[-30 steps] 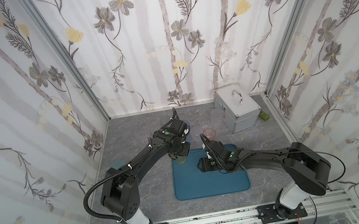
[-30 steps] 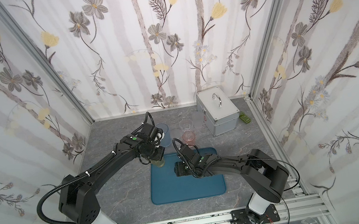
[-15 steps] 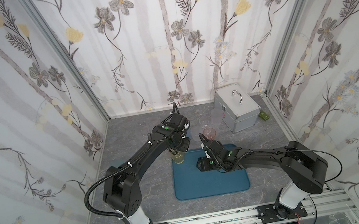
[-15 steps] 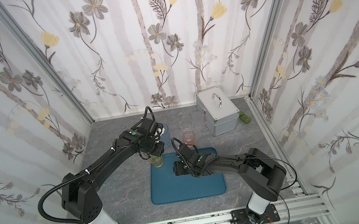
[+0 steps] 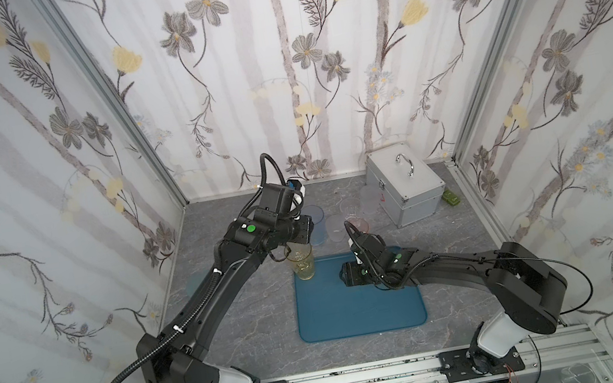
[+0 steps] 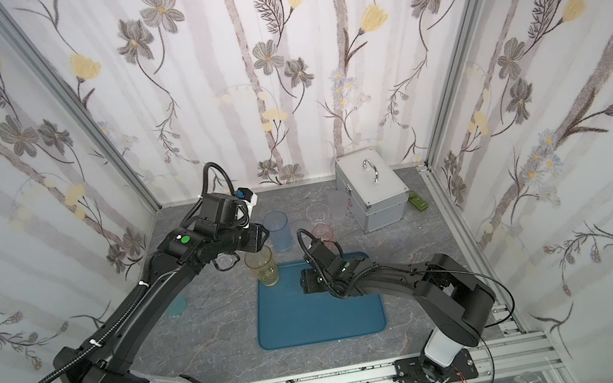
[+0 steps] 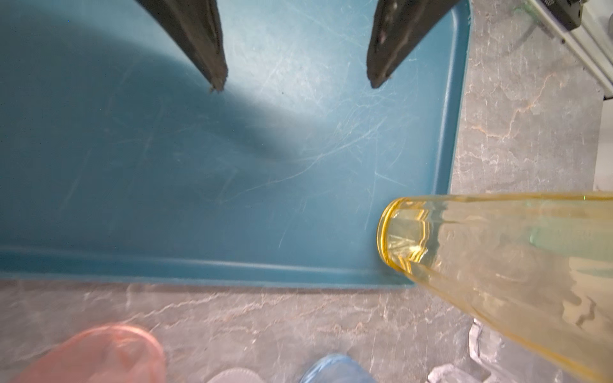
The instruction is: Place the glasses into the tray
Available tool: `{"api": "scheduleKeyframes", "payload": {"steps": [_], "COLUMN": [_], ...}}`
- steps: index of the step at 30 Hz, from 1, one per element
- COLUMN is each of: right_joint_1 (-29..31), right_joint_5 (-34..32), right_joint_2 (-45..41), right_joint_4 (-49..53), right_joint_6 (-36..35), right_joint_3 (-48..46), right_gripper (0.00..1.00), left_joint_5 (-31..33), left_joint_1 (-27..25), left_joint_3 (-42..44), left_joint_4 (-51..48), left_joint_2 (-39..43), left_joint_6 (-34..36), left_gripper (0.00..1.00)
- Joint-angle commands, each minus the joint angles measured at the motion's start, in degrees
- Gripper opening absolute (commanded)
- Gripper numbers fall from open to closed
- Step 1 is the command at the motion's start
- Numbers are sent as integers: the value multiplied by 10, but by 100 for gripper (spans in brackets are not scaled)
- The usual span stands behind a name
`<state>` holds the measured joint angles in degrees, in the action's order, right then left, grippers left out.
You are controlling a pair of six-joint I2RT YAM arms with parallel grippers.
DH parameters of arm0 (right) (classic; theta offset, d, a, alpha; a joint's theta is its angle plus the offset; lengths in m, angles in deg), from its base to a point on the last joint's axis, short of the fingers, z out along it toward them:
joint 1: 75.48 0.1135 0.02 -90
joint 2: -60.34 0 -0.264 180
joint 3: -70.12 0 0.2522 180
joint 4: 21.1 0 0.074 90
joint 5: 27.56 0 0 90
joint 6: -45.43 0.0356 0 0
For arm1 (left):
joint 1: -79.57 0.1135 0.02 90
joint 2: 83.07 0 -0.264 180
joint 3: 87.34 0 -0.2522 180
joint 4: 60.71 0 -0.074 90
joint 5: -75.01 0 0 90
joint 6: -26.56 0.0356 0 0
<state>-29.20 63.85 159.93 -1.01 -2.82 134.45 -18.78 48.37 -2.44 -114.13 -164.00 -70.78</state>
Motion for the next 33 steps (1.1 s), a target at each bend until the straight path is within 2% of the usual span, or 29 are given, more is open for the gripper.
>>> {"api": "scheduleKeyframes", "payload": {"steps": [1, 9, 13, 19, 26, 33], "right_joint_1": [-8, -13, -10, 4, 4, 3], "right_joint_5": [-21, -39, -15, -8, -10, 16], "right_joint_2": [-3, -2, 13, 70, 147, 206], "right_joint_4": [10, 24, 6, -20, -26, -14], "right_joint_6": [-11, -19, -5, 12, 30, 37], "right_joint_3": [2, -7, 13, 73, 157, 225], "right_gripper": [68, 67, 64, 58, 56, 56], "left_joint_5": [29, 9, -7, -10, -6, -11], "left_joint_1": [31, 106, 129, 142, 160, 175], "left_joint_3": [47, 159, 196, 230, 262, 283], "left_joint_4": [74, 130, 146, 166, 176, 190], "left_joint_2": [33, 115, 126, 140, 149, 148], "left_joint_6": [-52, -95, -108, -116, -115, -113], "left_gripper": [46, 53, 54, 54, 54, 54]}}
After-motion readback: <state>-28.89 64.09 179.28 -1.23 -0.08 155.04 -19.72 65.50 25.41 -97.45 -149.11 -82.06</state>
